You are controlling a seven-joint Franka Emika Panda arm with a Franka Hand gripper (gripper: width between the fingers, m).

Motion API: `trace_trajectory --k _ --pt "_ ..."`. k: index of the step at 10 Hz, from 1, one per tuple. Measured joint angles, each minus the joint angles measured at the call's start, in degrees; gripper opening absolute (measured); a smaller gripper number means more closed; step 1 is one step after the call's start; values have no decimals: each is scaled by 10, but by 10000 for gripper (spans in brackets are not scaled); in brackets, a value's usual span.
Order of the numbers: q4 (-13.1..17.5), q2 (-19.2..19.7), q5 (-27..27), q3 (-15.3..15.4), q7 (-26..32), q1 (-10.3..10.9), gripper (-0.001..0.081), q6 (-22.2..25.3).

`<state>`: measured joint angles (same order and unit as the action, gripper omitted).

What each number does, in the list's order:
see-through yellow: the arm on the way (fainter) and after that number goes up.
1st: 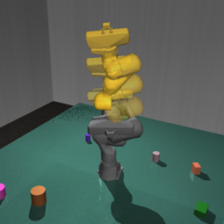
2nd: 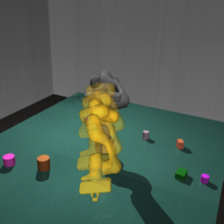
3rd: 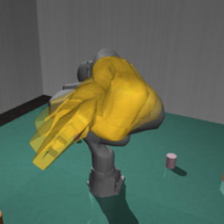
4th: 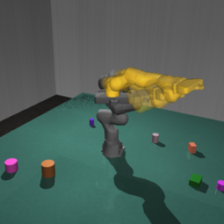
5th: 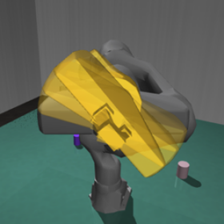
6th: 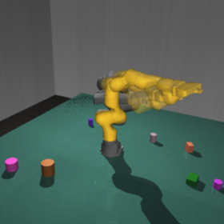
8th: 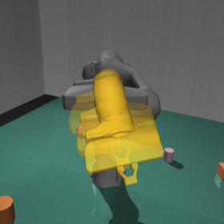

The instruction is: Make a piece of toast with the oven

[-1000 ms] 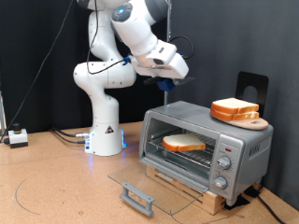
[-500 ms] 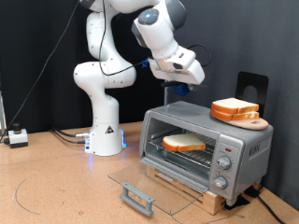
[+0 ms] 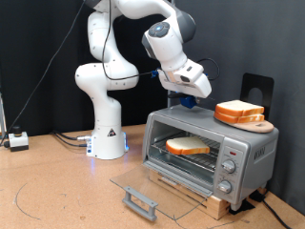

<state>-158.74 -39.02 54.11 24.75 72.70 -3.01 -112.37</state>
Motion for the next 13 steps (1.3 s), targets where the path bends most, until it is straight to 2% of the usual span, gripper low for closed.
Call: trace_trajectory --k 2,3,4,5,6,8,11,12,13 --pt "-5 4 0 0 3 0 460 -7" --pt "-5 4 0 0 5 0 549 -7" --pt "-5 4 1 -1 7 0 549 -7" --pt "-5 4 2 -2 8 0 735 -7" --pt "-5 4 6 -4 11 0 787 -7" --pt "0 -3 24 -27 32 0 806 9" --pt "18 -34 17 -95 45 -2 809 78" --pt "22 -40 13 -109 45 -3 810 93" --pt "20 -40 13 -107 44 -3 810 93"
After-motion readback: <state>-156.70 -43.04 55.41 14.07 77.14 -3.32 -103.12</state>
